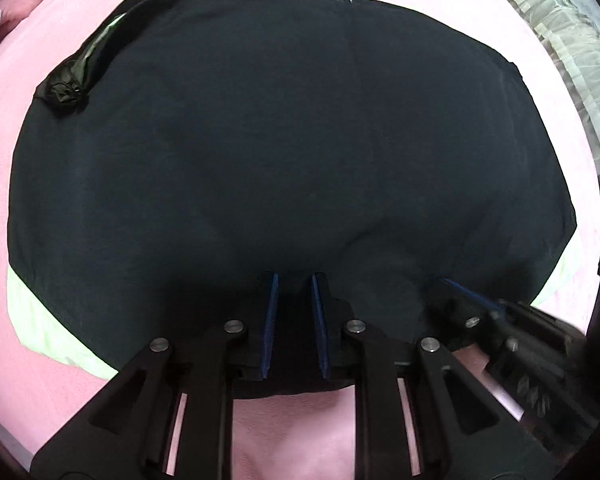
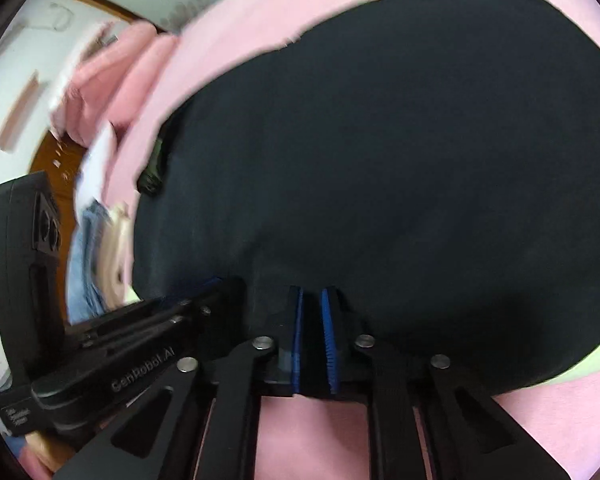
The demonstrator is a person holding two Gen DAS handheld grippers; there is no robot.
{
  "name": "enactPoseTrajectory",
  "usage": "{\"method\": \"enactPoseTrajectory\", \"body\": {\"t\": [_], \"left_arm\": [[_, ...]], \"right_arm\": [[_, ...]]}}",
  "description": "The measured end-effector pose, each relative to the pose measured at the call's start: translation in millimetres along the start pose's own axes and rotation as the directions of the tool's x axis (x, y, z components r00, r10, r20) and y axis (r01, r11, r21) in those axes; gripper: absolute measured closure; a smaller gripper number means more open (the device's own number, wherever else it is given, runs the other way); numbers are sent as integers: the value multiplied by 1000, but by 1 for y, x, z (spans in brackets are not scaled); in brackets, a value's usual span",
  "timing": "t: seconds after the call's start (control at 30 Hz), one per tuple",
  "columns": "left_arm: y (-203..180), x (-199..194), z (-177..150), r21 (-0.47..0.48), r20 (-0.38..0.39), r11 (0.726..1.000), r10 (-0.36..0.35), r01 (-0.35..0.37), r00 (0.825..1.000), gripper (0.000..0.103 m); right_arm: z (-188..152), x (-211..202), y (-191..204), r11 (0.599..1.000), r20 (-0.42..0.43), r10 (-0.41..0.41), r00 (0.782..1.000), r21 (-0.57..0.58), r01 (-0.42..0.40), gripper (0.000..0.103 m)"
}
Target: Fold large clothes
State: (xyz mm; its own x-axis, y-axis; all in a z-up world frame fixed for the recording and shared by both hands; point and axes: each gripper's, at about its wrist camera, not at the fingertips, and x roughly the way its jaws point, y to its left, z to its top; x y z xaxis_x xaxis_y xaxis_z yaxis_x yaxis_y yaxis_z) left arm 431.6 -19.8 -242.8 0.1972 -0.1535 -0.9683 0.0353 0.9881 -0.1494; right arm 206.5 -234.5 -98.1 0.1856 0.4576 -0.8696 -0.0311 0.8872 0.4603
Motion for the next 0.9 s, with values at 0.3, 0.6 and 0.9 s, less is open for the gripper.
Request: {"method": "enactPoseTrajectory", "body": {"t": [0.3,0.6,0.9], "left_arm": [[59,3,-16,-20,2,925,379,-379,925,56],[98,-7,-11,-235,-44,905,354,-354,934,73],[-24,0,42,-55,56,997,-48,51,997,73]], "right_arm": [[-14,-72,-116,931,52,-360,932,84,355,103],[-17,-147,-169,835,237,-550,801,179,520,103],[10,-72,-117,993,131,-72,989,-83,83,103]]}}
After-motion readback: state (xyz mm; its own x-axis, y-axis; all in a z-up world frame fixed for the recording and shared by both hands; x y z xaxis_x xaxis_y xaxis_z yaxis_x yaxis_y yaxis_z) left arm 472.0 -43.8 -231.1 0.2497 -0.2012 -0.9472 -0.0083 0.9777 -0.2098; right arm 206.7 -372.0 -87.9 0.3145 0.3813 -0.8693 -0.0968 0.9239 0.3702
